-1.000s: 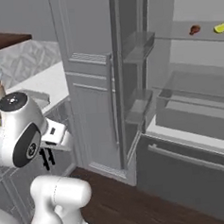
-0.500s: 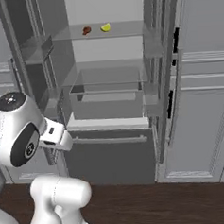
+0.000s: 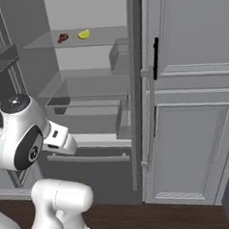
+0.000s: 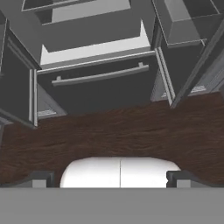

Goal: Place one lemon wedge and one chicken drumstick in each tupperware on the nearby counter, to pack two identical lunches.

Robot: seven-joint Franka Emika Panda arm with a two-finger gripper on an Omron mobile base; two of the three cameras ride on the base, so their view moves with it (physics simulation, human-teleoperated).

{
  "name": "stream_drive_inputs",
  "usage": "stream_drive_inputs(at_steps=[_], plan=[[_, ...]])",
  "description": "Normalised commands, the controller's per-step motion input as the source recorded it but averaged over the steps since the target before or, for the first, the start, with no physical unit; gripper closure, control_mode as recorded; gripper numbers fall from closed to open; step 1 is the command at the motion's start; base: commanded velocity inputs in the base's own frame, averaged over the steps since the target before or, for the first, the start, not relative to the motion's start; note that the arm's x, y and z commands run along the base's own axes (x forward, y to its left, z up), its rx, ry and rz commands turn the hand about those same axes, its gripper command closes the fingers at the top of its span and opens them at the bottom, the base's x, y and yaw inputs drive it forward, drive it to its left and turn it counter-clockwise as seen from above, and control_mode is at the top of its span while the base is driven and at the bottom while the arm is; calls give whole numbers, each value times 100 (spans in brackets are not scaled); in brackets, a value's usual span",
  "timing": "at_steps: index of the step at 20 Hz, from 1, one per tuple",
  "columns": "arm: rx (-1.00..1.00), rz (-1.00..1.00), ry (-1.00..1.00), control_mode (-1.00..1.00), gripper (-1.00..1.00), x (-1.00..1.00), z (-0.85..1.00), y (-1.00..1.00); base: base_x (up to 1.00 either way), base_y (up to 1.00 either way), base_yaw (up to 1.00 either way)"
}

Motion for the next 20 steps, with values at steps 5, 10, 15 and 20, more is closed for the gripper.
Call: stream_drive_inputs(at_steps=[5, 10, 15, 20], plan=[[0, 0, 0, 100, -100, 0, 0, 0, 94, 0, 16], [0, 0, 0, 100, -100, 0, 0, 0, 84, 3, 7], [0, 0, 0, 100, -100, 0, 0, 0, 60, 11, 3], [0, 0, -5, -100, -100, 0, 5, 0, 0, 0, 0]])
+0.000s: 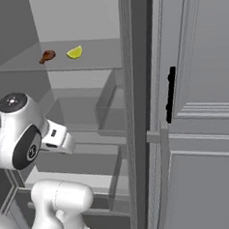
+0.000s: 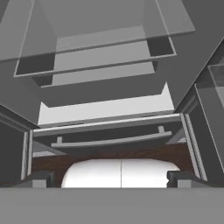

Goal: Place one lemon wedge and one chicken drumstick in each tupperware on the nearby counter, to pack two identical lunches.

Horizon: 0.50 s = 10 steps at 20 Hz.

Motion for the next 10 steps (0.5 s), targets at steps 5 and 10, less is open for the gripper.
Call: stream_drive_inputs(at_steps=[5, 10], plan=[[-2, 2, -42, -100, -100, 14, 63, 15, 0, 0, 0], [-6, 7, -36, -100, -100, 39, 71, 45, 0, 0, 0]])
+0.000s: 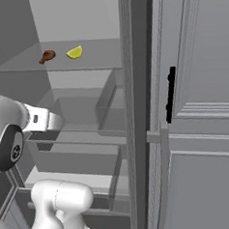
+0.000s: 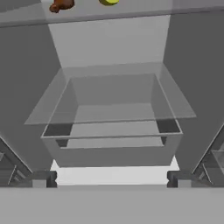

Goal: Place one lemon wedge and one chicken drumstick in each tupperware on the nearby counter, to pack two identical lunches.

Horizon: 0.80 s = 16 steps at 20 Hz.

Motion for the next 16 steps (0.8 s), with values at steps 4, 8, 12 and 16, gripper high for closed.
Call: stream_drive_inputs(at_steps=[4, 8, 12, 16], plan=[[-4, 9, -26, -100, -100, 62, 99, 61, 0, 0, 0], [0, 9, -27, -100, -100, 59, 100, 65, 0, 0, 0], [0, 2, -16, -100, -100, 46, 92, 53, 0, 0, 0], [0, -2, 1, -100, -100, 83, 18, 12, 0, 0, 0]])
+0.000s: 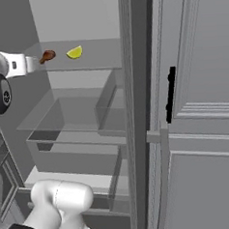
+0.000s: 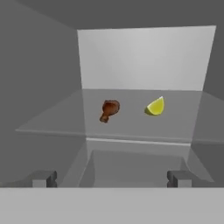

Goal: Place one lemon wedge and one chicken drumstick in each tupperware on the nearby counter, to pack two identical lunches.

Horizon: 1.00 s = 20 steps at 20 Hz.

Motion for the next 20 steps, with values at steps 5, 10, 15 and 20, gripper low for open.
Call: stream_drive_inputs(at_steps=[5, 10, 15, 20], plan=[[-7, -1, 24, -100, -100, 100, 11, 25, 0, 0, 0], [-12, 0, 22, -100, -100, 72, -1, 29, 0, 0, 0], [0, 0, -11, -100, -100, 34, -29, 0, 0, 0, 0], [0, 0, -10, -100, -100, 87, -37, 12, 0, 0, 0]])
